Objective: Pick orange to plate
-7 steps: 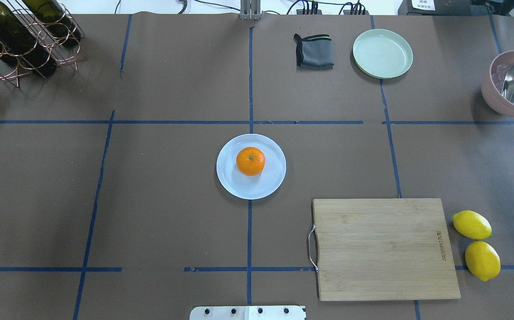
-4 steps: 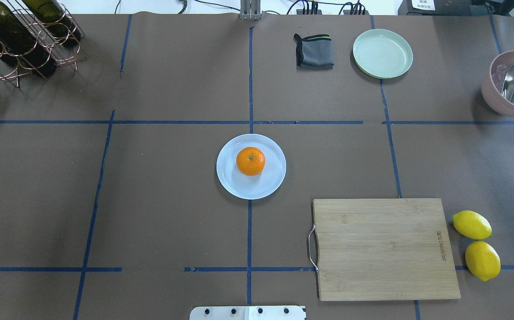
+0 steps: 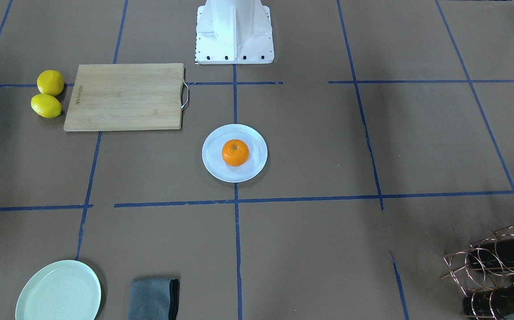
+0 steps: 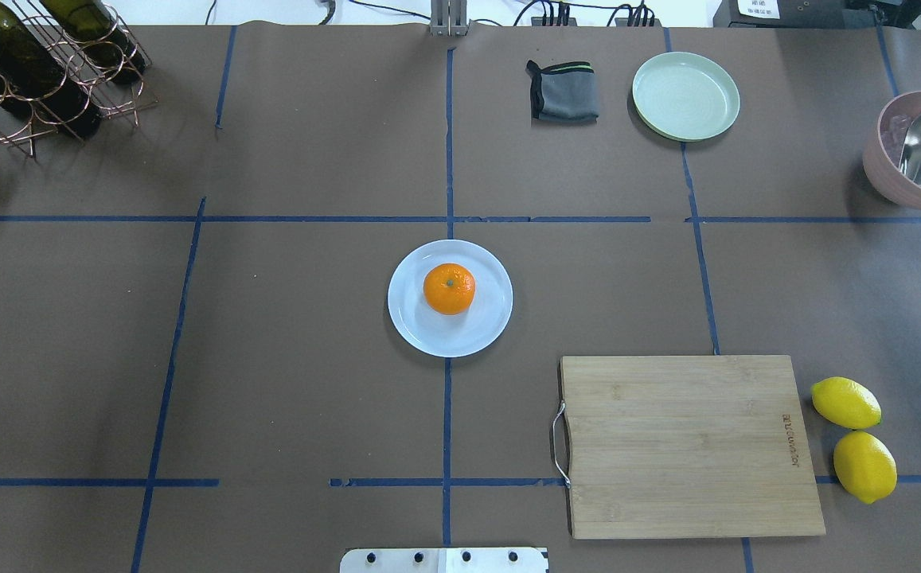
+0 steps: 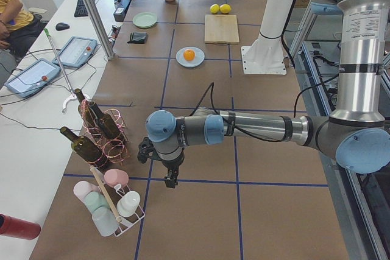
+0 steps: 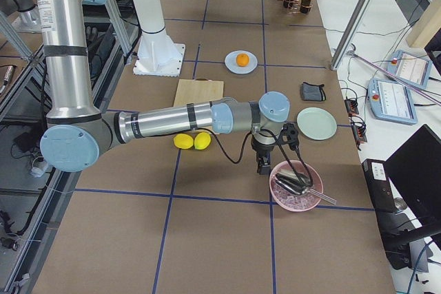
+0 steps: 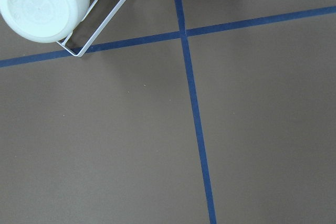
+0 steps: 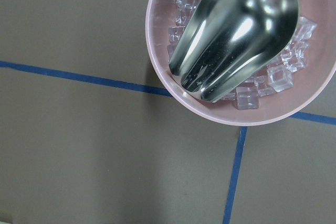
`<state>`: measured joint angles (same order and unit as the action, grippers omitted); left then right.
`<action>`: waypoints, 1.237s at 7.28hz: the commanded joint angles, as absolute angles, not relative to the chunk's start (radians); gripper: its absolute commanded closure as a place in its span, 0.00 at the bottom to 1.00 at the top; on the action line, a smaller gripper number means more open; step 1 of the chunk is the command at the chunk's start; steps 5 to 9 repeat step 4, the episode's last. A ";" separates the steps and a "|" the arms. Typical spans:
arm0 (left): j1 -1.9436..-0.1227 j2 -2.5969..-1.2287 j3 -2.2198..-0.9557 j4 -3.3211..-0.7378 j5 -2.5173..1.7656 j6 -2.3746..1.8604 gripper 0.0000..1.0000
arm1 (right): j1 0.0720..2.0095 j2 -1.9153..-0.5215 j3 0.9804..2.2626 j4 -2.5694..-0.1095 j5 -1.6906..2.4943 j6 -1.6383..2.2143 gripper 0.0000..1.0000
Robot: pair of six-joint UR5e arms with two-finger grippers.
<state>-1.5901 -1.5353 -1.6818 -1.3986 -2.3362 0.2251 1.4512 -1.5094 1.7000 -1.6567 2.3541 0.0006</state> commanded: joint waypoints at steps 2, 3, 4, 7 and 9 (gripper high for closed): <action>-1.589 -1.537 -1.684 -1.397 -2.327 0.219 0.00 | 1.447 -1.509 1.698 -1.657 2.353 0.002 0.00; -1.589 -1.537 -1.686 -1.397 -2.332 0.218 0.00 | 1.447 -1.509 1.698 -1.655 2.353 0.003 0.00; -1.588 -1.540 -1.686 -1.396 -2.329 0.216 0.00 | 1.440 -1.509 1.701 -1.657 2.355 0.005 0.00; -1.588 -1.540 -1.686 -1.396 -2.329 0.216 0.00 | 1.440 -1.509 1.701 -1.657 2.355 0.005 0.00; -1.588 -1.540 -1.686 -1.396 -2.329 0.216 0.00 | 1.440 -1.509 1.701 -1.657 2.355 0.005 0.00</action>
